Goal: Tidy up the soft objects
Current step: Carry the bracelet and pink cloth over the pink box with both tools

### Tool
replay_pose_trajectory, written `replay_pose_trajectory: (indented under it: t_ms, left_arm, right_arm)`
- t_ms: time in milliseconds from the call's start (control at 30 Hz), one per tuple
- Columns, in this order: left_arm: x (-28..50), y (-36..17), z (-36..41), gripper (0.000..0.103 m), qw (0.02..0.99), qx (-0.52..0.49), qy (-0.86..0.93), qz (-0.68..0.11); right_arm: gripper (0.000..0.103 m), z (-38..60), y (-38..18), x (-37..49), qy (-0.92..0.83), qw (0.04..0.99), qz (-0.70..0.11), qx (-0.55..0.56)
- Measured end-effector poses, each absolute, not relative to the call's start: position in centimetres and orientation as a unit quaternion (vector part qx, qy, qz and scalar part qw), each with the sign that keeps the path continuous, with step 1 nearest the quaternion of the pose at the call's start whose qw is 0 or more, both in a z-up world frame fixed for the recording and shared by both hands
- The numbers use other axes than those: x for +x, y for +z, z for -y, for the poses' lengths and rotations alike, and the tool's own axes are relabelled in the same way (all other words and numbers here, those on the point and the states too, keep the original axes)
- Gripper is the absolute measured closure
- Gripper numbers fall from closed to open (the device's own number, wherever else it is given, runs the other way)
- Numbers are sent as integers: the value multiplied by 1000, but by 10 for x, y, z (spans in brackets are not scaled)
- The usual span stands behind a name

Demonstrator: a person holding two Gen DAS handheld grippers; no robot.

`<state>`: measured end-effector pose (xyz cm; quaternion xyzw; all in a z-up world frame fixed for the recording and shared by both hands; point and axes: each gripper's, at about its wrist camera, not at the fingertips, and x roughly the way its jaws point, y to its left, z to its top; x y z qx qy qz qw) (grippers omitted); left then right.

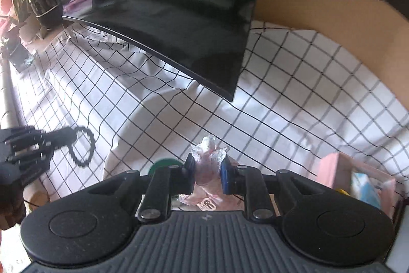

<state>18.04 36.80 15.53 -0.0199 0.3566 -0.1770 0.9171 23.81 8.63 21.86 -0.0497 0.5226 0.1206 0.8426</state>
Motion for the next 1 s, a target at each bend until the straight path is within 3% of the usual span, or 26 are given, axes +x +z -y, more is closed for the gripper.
replay_pose_trajectory:
  t_ms: [333,1000]
  left_arm:
    - [160,182,-319,94,922,-55,-165,-346]
    - [135,187,-63,94,875,8,-316,-366]
  right_arm:
    - [84,-16,233,180,131,862,-489,-13]
    - [84,177,236,94,41,917,-381,108]
